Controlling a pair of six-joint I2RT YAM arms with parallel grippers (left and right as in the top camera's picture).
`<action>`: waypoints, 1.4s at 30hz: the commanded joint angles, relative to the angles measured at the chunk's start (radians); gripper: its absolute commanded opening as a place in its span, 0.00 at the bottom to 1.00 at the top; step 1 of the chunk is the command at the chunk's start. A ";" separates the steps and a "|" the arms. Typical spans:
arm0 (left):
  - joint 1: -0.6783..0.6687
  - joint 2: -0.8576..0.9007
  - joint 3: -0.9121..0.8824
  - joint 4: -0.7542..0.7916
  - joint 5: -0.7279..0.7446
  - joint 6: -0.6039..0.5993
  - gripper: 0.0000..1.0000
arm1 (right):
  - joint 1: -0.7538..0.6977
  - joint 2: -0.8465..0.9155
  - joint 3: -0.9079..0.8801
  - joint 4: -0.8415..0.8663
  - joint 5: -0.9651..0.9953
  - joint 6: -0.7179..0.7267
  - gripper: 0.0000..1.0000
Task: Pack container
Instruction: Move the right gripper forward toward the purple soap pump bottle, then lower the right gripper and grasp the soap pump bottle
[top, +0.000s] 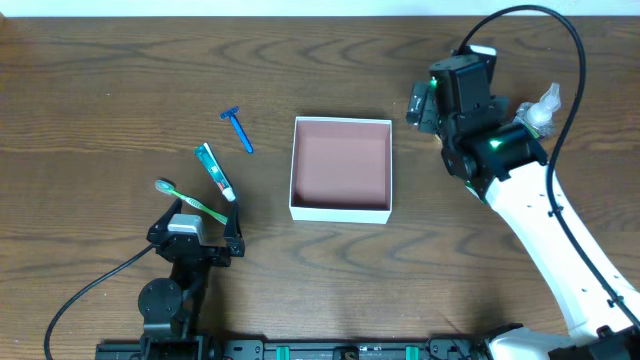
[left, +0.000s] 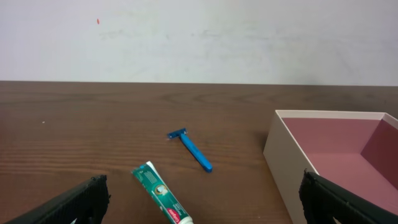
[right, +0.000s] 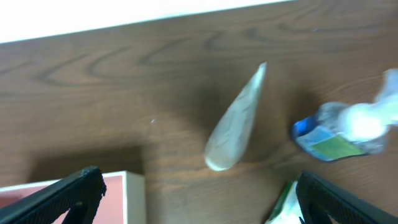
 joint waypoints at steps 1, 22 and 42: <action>0.003 -0.006 -0.017 -0.034 0.018 0.006 0.98 | 0.003 0.001 0.027 0.004 0.100 0.017 0.99; 0.003 -0.006 -0.017 -0.034 0.018 0.006 0.98 | -0.208 -0.127 0.027 -0.171 0.014 0.085 0.99; 0.003 -0.006 -0.017 -0.034 0.018 0.006 0.98 | -0.330 0.033 0.026 -0.139 -0.314 -0.305 0.99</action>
